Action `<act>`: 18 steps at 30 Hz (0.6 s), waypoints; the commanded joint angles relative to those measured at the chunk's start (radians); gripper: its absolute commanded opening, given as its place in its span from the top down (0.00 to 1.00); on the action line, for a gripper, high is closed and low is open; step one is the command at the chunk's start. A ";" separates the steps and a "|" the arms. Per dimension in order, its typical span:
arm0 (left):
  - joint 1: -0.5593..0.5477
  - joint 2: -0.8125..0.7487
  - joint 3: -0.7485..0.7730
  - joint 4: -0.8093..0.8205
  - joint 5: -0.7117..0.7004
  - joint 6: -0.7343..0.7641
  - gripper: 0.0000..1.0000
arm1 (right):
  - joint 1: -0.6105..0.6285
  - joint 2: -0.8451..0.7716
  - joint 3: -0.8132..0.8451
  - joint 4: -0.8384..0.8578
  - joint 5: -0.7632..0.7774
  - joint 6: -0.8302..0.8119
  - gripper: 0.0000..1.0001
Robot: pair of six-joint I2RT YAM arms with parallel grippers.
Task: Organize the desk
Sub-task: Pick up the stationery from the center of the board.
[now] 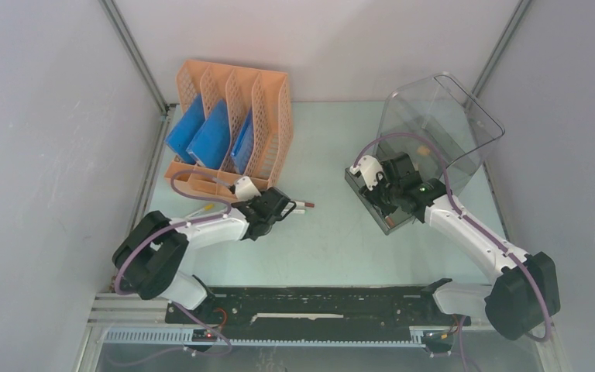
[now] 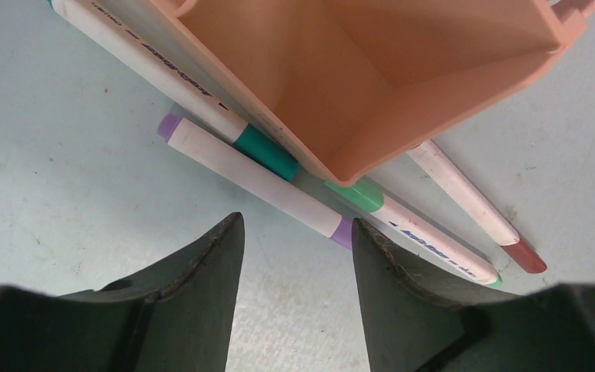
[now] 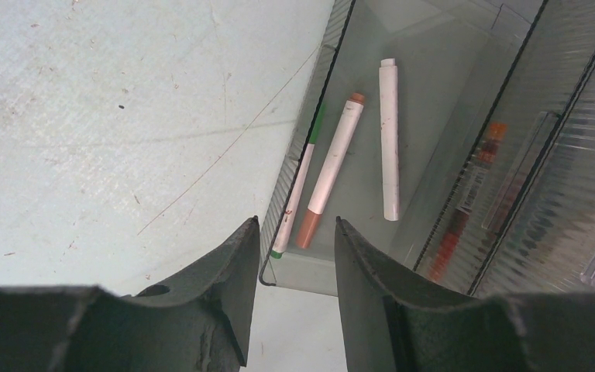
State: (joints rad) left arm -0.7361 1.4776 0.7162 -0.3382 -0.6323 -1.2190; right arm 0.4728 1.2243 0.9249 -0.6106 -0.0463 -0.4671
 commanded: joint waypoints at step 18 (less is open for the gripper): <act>0.010 0.018 -0.005 -0.004 -0.017 -0.029 0.63 | 0.009 -0.022 0.033 0.005 -0.003 -0.014 0.52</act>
State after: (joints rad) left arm -0.7334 1.5177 0.7166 -0.3344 -0.6415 -1.2324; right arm 0.4732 1.2243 0.9249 -0.6106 -0.0463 -0.4675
